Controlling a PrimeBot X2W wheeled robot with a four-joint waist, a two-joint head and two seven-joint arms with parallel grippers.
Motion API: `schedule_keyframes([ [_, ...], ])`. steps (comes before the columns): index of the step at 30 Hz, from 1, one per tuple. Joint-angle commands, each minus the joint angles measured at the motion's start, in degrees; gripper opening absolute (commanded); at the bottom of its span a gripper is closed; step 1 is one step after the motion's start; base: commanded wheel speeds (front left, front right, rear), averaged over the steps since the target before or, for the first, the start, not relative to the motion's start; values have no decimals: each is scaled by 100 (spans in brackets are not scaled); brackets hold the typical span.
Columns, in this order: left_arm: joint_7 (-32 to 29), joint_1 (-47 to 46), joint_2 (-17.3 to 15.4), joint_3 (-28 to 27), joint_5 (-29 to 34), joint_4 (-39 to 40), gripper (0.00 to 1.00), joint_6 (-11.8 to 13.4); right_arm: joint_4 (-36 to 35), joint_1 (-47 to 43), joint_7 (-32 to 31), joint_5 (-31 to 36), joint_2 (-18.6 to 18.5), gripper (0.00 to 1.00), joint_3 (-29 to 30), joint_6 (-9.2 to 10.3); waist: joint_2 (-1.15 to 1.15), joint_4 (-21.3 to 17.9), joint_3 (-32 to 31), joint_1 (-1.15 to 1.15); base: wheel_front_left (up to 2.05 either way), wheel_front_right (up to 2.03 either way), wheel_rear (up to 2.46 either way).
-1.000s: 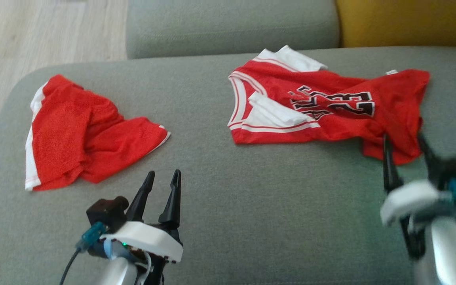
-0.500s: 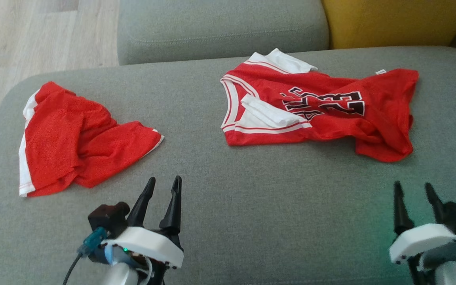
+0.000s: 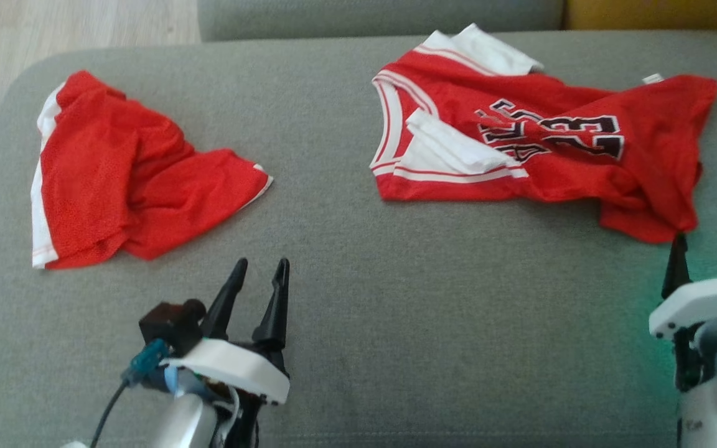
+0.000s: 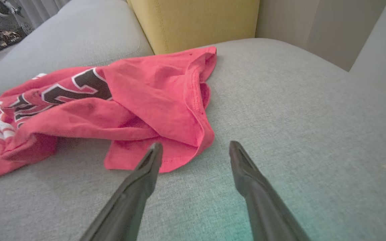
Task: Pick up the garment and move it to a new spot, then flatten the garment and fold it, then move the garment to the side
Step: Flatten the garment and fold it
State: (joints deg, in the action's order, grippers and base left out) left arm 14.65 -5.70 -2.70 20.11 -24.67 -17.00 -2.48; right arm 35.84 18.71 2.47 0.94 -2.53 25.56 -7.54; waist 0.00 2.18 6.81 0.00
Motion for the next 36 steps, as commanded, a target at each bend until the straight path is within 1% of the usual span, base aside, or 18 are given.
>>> schedule_keyframes([
  [1,35,-300,-18,-182,52,156,100,-24,-38,306,9,152,-35,100,-30,5,0,87,136,0,0,0,0],
  [3,35,-352,-18,-194,64,154,100,-48,195,517,-1,333,-35,100,154,5,0,123,222,0,0,0,0],
  [4,35,-395,-18,-206,74,151,100,-68,424,712,-6,480,-35,100,325,5,0,155,300,0,0,0,0],
  [7,35,-449,-18,-226,83,154,100,-89,730,972,-11,704,-35,100,541,5,0,191,403,0,0,0,0],
  [12,35,-504,-18,-253,89,157,100,-117,1170,1300,-28,1047,-35,100,886,5,0,230,521,0,0,0,0],
  [14,35,-514,-18,-259,88,163,100,-119,1245,1359,-30,1109,-35,100,935,5,0,233,546,0,0,0,0],
  [15,35,-524,-18,-264,88,166,100,-122,1332,1416,-40,1155,-35,83,974,5,0,236,562,0,0,0,0],
  [16,35,-533,-18,-268,85,168,100,-123,1420,1469,-57,1196,-35,38,1010,5,0,237,575,0,0,0,0],
  [17,35,-551,-18,-273,78,166,100,-124,1568,1563,-43,1267,-35,0,1045,5,0,237,592,0,0,0,0],
  [23,35,-563,-18,-279,48,139,100,-117,1664,1679,146,1505,-35,0,1068,5,0,192,496,0,0,0,0],
  [25,35,-533,-18,-272,30,125,100,-111,1530,1656,265,1699,-35,0,977,5,0,159,394,0,0,0,0],
  [29,35,-438,-18,-248,-32,120,100,-75,983,1458,307,2291,-61,0,628,5,0,89,135,0,0,0,0],
  [31,35,-383,-18,-223,-69,127,100,-49,710,1345,263,2510,-197,0,343,5,0,61,0,0,0,0,0],
  [33,35,-326,-18,-194,-114,139,100,-16,464,1243,188,2649,-408,0,-11,5,0,31,-123,0,0,0,0],
  [36,35,-261,-18,-130,-175,164,100,37,210,1106,31,2694,-890,0,-673,5,0,10,-261,0,0,0,0],
])
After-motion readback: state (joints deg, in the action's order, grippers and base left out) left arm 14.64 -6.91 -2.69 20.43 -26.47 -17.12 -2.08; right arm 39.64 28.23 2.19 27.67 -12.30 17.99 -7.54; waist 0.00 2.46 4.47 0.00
